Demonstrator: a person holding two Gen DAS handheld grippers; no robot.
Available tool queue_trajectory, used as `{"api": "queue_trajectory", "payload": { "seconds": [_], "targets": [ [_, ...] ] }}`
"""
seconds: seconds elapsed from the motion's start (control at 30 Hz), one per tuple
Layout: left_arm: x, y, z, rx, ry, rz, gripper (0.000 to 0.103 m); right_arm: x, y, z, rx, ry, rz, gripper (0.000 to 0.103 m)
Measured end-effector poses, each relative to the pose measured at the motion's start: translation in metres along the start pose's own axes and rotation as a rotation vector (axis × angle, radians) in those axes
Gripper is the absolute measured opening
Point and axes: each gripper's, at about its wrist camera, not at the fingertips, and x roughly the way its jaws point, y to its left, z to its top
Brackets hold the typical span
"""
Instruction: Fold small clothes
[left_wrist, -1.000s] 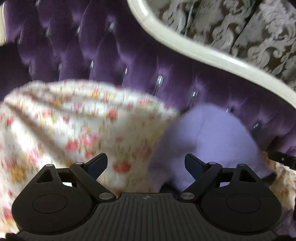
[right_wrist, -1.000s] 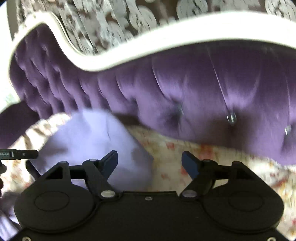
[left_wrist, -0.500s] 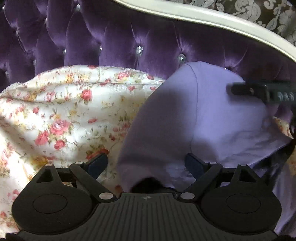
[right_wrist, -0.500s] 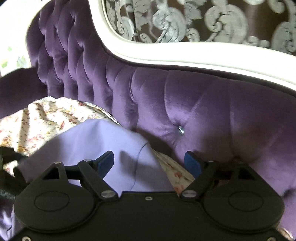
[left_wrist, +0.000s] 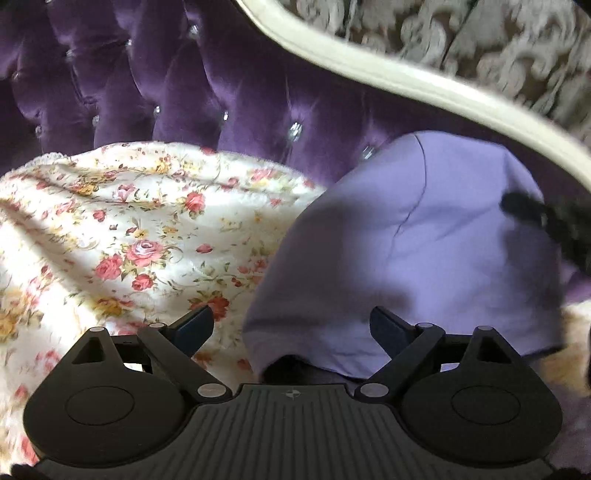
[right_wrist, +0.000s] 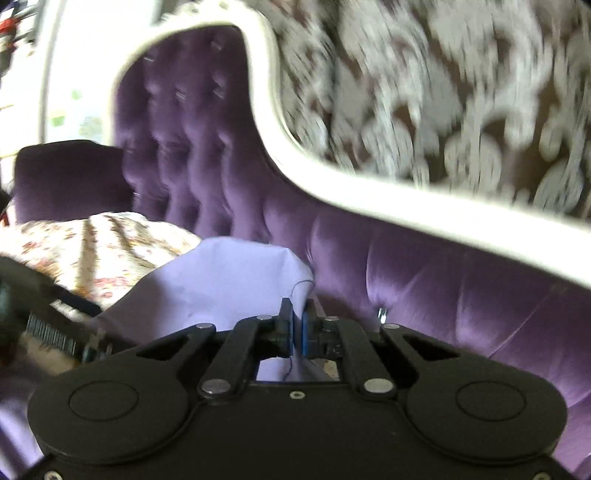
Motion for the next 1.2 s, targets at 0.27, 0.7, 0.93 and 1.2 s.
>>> {"api": "queue_trajectory", "payload": {
  "seconds": [0.27, 0.7, 0.93, 1.2],
  "targets": [
    [-0.060, 0.014, -0.023, -0.166, 0.027, -0.292, 0.096, -0.113, 0.057, -0.017, -0.272, -0.181, 0.028, 0.009],
    [-0.121, 0.028, -0.092, -0.322, 0.098, -0.568, 0.103, -0.197, 0.137, -0.102, -0.682, -0.182, 0.122, 0.009],
    [-0.141, 0.031, -0.107, -0.404, 0.073, -0.627, 0.103, -0.207, 0.149, -0.126, -0.813, -0.133, 0.154, 0.009],
    [-0.125, 0.005, -0.115, -0.380, 0.118, -0.519, 0.102, -0.216, 0.157, -0.135, -0.832, -0.107, 0.153, 0.009]
  ]
}}
